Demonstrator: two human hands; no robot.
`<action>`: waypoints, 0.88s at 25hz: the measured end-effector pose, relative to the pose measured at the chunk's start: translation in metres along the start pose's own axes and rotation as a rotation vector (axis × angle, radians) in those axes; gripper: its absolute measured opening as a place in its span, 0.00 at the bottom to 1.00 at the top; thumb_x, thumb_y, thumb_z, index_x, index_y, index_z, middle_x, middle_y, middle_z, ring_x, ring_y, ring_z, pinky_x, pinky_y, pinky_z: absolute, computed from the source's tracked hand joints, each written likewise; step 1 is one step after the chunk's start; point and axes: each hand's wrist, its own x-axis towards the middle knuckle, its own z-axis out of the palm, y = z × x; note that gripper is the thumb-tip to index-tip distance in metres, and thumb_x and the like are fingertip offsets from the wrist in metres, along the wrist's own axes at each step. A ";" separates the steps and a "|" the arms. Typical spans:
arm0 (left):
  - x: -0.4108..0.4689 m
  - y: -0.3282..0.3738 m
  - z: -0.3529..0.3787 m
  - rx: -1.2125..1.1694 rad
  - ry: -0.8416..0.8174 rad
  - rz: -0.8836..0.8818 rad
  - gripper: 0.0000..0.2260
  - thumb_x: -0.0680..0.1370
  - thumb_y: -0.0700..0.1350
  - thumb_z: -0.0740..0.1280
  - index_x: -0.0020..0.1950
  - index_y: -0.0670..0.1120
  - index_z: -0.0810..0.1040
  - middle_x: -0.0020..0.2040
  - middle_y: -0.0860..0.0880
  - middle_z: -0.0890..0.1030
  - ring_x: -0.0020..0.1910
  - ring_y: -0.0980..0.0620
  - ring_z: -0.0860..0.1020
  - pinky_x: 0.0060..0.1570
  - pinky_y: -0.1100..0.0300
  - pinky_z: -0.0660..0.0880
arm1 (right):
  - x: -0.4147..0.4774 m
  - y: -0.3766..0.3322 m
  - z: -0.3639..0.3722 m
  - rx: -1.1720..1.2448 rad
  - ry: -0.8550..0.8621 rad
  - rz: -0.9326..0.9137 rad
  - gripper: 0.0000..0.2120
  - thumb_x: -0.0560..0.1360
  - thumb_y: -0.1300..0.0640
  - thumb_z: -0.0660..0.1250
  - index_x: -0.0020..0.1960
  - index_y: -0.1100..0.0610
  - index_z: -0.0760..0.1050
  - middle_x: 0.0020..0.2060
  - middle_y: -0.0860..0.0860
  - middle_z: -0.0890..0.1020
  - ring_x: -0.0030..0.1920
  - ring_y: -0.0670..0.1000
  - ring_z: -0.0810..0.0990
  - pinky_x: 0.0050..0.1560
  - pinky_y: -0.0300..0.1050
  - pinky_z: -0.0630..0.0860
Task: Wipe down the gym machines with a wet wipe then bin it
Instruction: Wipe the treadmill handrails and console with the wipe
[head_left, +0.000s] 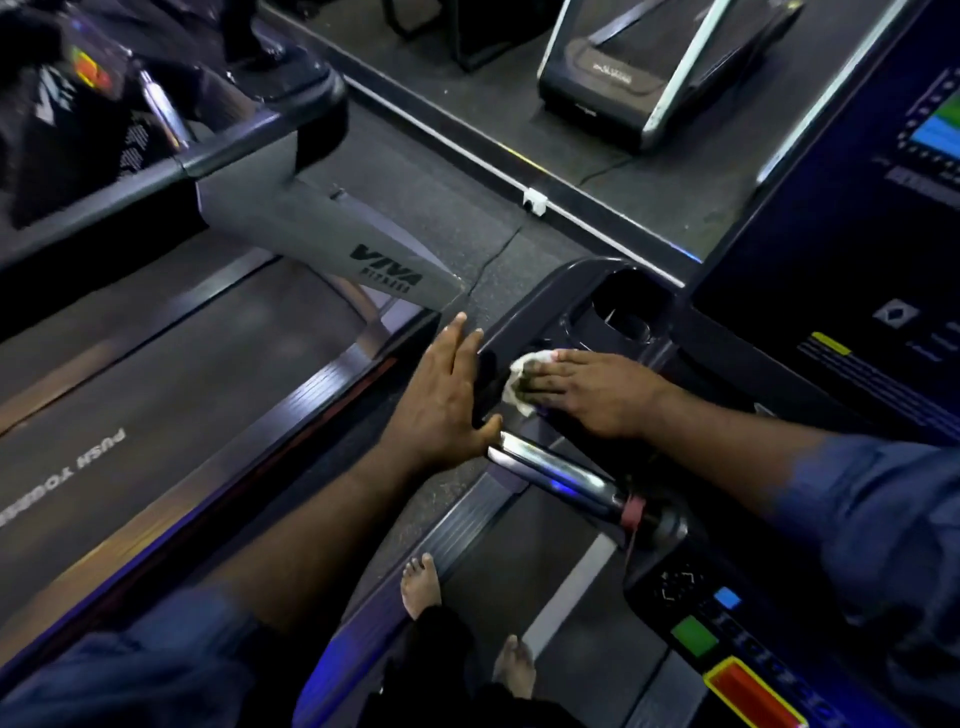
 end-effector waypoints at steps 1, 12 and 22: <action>0.002 0.001 -0.001 0.032 0.016 0.047 0.48 0.71 0.57 0.76 0.83 0.41 0.57 0.85 0.41 0.51 0.84 0.42 0.51 0.82 0.45 0.54 | -0.009 -0.008 -0.011 0.031 0.033 0.037 0.25 0.77 0.55 0.54 0.67 0.57 0.82 0.67 0.52 0.82 0.70 0.54 0.79 0.76 0.47 0.62; -0.007 0.034 0.034 -0.044 0.020 0.217 0.25 0.77 0.55 0.71 0.70 0.42 0.77 0.75 0.41 0.72 0.79 0.41 0.66 0.81 0.48 0.57 | -0.018 -0.021 -0.049 0.178 -0.312 0.284 0.29 0.81 0.54 0.46 0.79 0.55 0.68 0.80 0.51 0.67 0.80 0.53 0.64 0.76 0.55 0.68; -0.004 0.047 0.014 -0.054 -0.119 0.123 0.28 0.80 0.57 0.70 0.72 0.39 0.75 0.77 0.42 0.69 0.83 0.46 0.57 0.81 0.55 0.51 | -0.073 -0.064 -0.084 0.237 -0.704 0.448 0.12 0.77 0.57 0.65 0.56 0.51 0.84 0.51 0.53 0.85 0.51 0.59 0.83 0.54 0.50 0.80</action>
